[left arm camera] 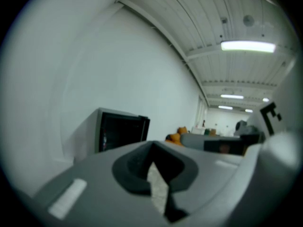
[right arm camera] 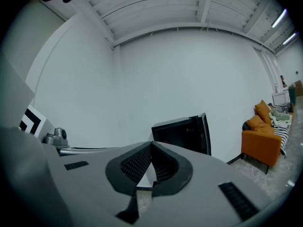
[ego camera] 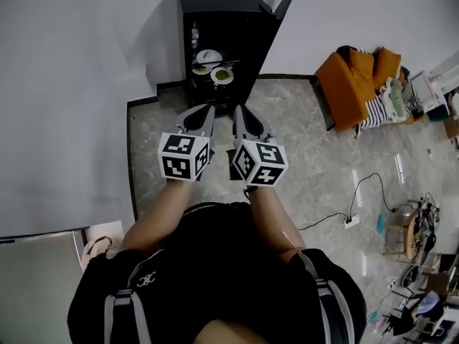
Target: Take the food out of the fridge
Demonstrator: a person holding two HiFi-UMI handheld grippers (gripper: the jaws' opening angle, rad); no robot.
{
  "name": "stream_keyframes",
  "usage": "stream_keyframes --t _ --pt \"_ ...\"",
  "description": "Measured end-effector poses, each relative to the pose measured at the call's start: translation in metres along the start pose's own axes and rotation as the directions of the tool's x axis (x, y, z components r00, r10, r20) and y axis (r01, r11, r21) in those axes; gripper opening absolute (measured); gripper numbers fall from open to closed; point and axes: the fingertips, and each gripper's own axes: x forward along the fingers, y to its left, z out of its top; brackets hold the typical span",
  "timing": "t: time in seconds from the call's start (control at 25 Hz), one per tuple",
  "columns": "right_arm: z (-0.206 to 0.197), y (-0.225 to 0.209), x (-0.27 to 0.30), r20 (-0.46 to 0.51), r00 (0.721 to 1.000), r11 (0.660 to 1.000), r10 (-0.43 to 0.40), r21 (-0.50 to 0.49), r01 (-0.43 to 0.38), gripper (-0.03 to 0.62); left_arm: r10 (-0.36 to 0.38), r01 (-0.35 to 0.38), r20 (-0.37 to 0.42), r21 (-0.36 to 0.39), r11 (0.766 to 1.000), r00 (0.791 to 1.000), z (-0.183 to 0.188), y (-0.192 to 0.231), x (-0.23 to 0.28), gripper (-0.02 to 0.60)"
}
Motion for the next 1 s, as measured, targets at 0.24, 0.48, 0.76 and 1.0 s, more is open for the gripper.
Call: stream_keyframes --t 0.24,0.48,0.76,1.0 --pt "-0.003 0.004 0.018 -0.001 1.0 1.0 -0.015 -0.008 0.015 -0.002 -0.015 0.015 -0.008 -0.012 1.0 1.0 -0.001 0.018 0.008 0.002" --pt "-0.002 -0.007 0.044 -0.007 1.0 1.0 -0.015 0.001 0.015 -0.002 -0.016 0.016 -0.009 -0.037 0.999 1.0 0.0 0.034 0.03 0.002" --pt "0.004 -0.035 0.093 0.001 1.0 1.0 0.015 0.008 -0.015 -0.002 0.012 -0.012 -0.021 -0.032 0.999 1.0 0.0 0.053 0.077 0.002" --pt "0.016 -0.074 0.153 -0.014 0.998 0.998 0.067 0.0 -0.067 -0.002 0.039 -0.04 -0.039 -0.038 0.998 0.998 0.009 0.069 0.147 0.002"
